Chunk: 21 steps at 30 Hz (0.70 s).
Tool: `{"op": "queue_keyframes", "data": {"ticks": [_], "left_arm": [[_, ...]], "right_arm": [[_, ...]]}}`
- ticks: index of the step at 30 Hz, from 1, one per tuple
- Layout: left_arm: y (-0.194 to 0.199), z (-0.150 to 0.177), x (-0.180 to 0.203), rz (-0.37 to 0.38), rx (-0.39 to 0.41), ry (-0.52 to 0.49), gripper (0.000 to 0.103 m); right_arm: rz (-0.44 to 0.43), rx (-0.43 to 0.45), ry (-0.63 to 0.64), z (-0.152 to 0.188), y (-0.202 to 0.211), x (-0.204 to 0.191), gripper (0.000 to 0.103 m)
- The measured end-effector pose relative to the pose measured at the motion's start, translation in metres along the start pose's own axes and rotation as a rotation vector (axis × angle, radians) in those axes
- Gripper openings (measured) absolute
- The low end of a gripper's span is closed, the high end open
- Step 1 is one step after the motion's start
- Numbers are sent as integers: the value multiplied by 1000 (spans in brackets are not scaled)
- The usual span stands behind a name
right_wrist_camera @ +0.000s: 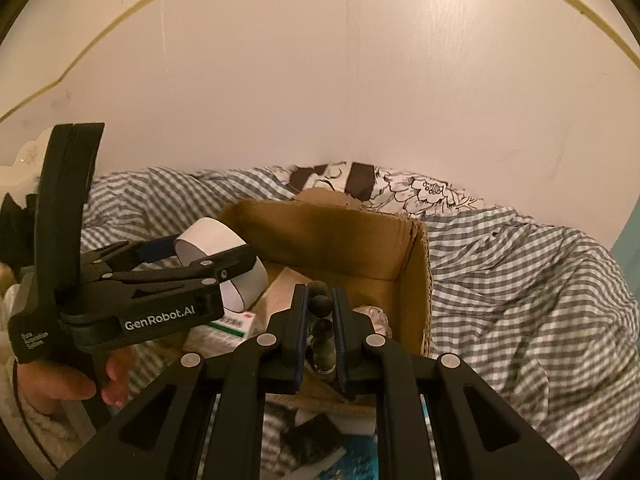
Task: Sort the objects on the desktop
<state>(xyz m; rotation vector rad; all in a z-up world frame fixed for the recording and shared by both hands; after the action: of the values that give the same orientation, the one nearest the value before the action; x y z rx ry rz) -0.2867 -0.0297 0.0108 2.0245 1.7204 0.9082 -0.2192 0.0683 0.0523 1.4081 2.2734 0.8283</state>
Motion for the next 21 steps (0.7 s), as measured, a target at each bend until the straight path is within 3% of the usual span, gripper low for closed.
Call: {"op": "queue_keyframes", "data": {"ticks": [8, 15, 16, 18, 20, 21], "left_arm": [[-62, -2, -18, -32, -62, 22, 81], [-82, -1, -21, -60, -71, 3, 82], [-81, 0, -21, -60, -70, 5, 87], [-80, 1, -21, -72, -73, 7, 101], [-76, 3, -21, -86, -72, 9, 102], [-72, 3, -21, -84, -80, 9, 102]], "right_arm": [[-24, -48, -70, -4, -76, 29, 11], [-33, -88, -106, 1, -115, 42, 11], [-32, -86, -123, 1, -115, 44, 11], [-29, -76, -153, 0, -110, 48, 16], [-20, -58, -174, -3, -99, 51, 36], [-21, -51, -183, -5, -92, 53, 40]]}}
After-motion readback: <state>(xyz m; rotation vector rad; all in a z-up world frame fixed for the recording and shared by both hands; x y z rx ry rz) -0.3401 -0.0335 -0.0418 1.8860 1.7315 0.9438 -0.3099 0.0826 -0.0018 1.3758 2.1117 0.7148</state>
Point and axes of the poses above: each gripper's, at about its wrist camera, not at the fingertips, and y roughly against the way its jaws point, x to its right, z to its underside, the point moved 3 cm from there along -y, roughly the way its jaws point, and after that the axes turned 2 degrees about x, right-handed, at the moved point
